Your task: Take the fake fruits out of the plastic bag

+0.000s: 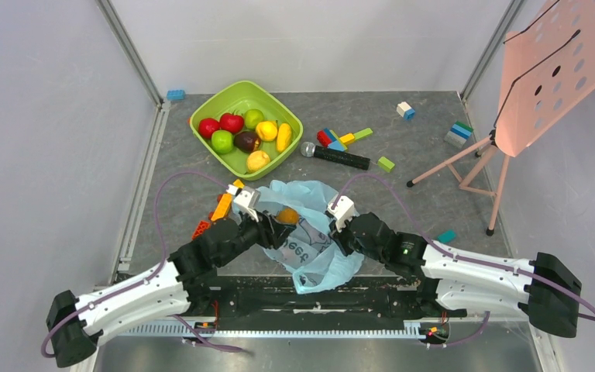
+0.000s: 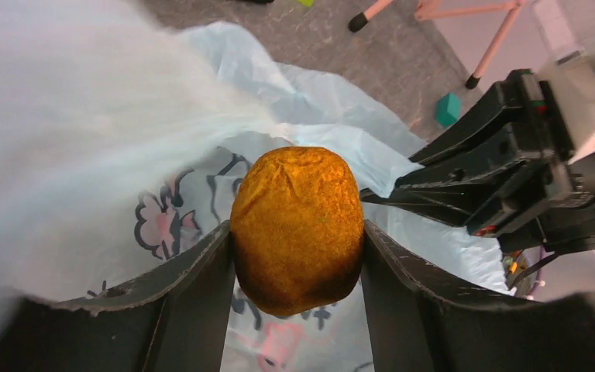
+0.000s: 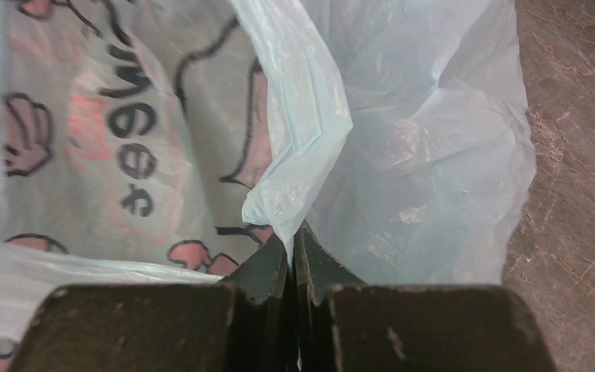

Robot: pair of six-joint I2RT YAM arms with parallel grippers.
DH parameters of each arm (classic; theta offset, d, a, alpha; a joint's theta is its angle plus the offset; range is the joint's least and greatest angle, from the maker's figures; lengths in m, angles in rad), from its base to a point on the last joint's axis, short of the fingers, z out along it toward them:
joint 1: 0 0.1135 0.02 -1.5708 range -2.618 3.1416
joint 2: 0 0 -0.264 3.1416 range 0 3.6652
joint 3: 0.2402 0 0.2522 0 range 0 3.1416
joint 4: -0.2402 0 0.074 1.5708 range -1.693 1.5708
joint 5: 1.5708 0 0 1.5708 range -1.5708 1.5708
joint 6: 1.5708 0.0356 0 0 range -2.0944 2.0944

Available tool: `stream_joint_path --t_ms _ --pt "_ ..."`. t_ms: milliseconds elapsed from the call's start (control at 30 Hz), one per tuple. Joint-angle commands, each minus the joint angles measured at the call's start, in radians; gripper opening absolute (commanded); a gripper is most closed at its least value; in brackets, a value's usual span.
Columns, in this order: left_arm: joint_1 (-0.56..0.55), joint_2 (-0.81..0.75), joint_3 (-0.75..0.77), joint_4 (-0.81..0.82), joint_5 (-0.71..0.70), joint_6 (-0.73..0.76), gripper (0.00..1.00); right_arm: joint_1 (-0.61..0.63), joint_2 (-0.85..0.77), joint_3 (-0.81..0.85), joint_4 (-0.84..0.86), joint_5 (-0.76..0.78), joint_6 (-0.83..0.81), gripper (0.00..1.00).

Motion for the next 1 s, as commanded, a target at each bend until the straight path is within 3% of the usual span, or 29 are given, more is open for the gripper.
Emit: stream_joint_path --t_ms 0,267,433,733,867,967 --pt "0.001 -0.028 0.033 -0.064 -0.015 0.032 0.63 0.006 -0.008 0.005 0.014 0.022 -0.013 0.04" --pt "0.001 0.012 -0.007 -0.059 0.011 0.027 0.62 0.005 -0.009 0.000 0.008 0.027 -0.013 0.04" --pt "0.002 -0.071 0.025 -0.140 0.007 0.037 0.63 0.006 -0.005 -0.002 -0.015 0.077 -0.006 0.04" --pt "0.002 -0.058 0.373 -0.283 -0.010 0.144 0.64 0.006 -0.016 0.004 -0.046 0.115 -0.006 0.05" --pt "0.021 0.098 0.543 -0.344 -0.116 0.258 0.63 0.006 -0.022 0.001 -0.042 0.094 0.000 0.05" --pt "0.085 0.215 0.641 -0.343 -0.068 0.300 0.64 0.005 -0.024 -0.001 -0.042 0.070 0.005 0.05"
